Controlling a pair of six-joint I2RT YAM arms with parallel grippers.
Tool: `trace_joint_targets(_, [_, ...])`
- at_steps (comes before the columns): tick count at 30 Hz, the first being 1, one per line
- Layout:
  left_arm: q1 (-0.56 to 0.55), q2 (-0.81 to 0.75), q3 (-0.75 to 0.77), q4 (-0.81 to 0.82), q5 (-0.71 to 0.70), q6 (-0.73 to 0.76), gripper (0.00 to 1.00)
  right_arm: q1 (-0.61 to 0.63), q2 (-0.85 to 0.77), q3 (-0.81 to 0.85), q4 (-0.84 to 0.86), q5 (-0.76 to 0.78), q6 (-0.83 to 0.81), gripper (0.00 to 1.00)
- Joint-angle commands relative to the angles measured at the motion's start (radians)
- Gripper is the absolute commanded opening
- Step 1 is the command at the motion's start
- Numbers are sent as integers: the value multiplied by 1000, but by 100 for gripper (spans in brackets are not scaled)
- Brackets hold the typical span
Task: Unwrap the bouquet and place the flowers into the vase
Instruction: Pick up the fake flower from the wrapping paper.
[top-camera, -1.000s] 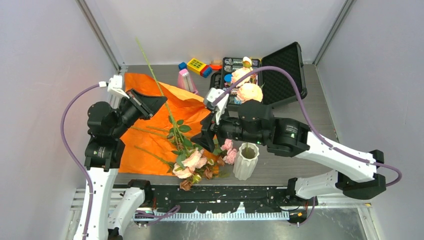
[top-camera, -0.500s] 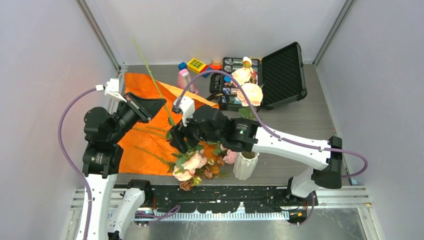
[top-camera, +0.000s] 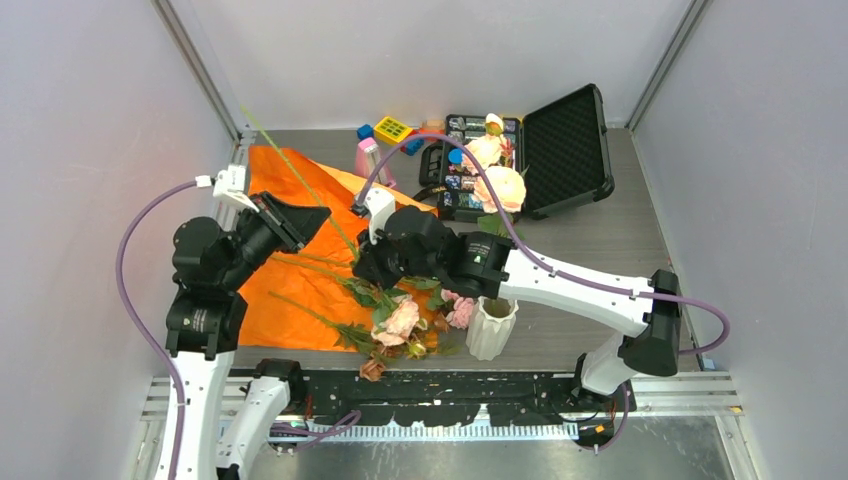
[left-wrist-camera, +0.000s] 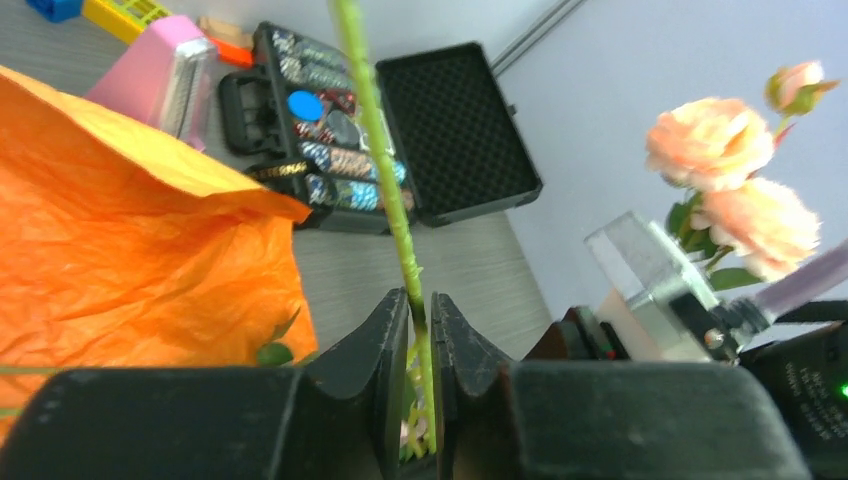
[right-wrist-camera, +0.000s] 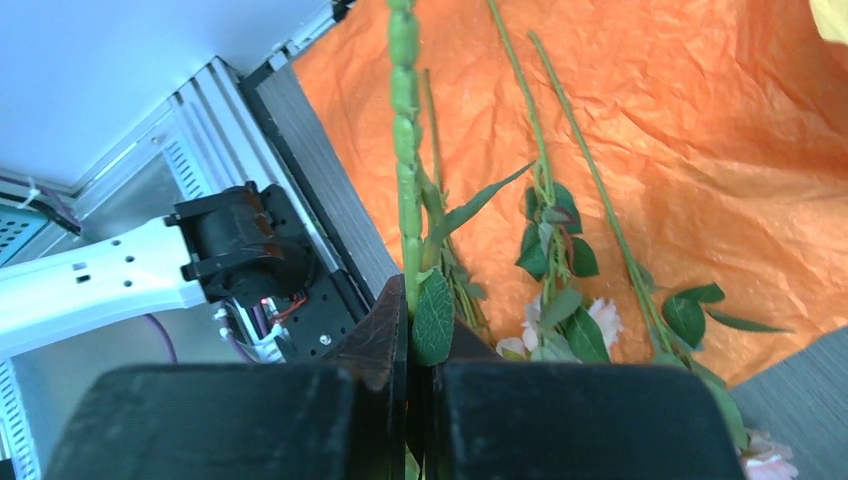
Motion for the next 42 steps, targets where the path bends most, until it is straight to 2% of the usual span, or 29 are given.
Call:
trace_joint_targets(1, [3, 40, 49, -189, 9, 213, 30, -27, -91, -8, 1, -5, 36, 0])
trace_joint_targets(3, [3, 61, 88, -280, -3, 303, 49, -39, -100, -2, -42, -10, 46, 0])
trace_joint_targets(6, [3, 55, 125, -377, -91, 417, 59, -53, -95, 42, -150, -15, 55, 0])
trace_joint_targets(11, [3, -37, 133, -388, -177, 548, 58, -80, -58, 109, -302, -50, 67, 0])
trace_joint_targets(14, [3, -73, 134, -343, -148, 602, 56, -97, -24, 142, -346, -103, 77, 0])
trace_joint_targets(18, [-44, -43, 141, -345, -109, 654, 54, -112, 24, 187, -409, -167, 85, 0])
trace_joint_targets(21, [-123, -25, 129, -325, -112, 722, 54, -126, 68, 256, -508, -196, 65, 0])
trace_joint_targets(26, [-365, 32, 141, -381, -249, 896, 55, -147, 135, 314, -633, -250, 33, 0])
trace_joint_targets(30, [-524, 61, 119, -404, -273, 985, 59, -146, 147, 322, -698, -279, 9, 0])
trace_joint_targets(35, [-591, 44, 60, -368, -276, 1039, 63, -146, 152, 318, -766, -333, -24, 0])
trace_joint_targets(42, [-629, -28, -46, -332, -265, 1124, 73, -146, 130, 297, -808, -481, -92, 0])
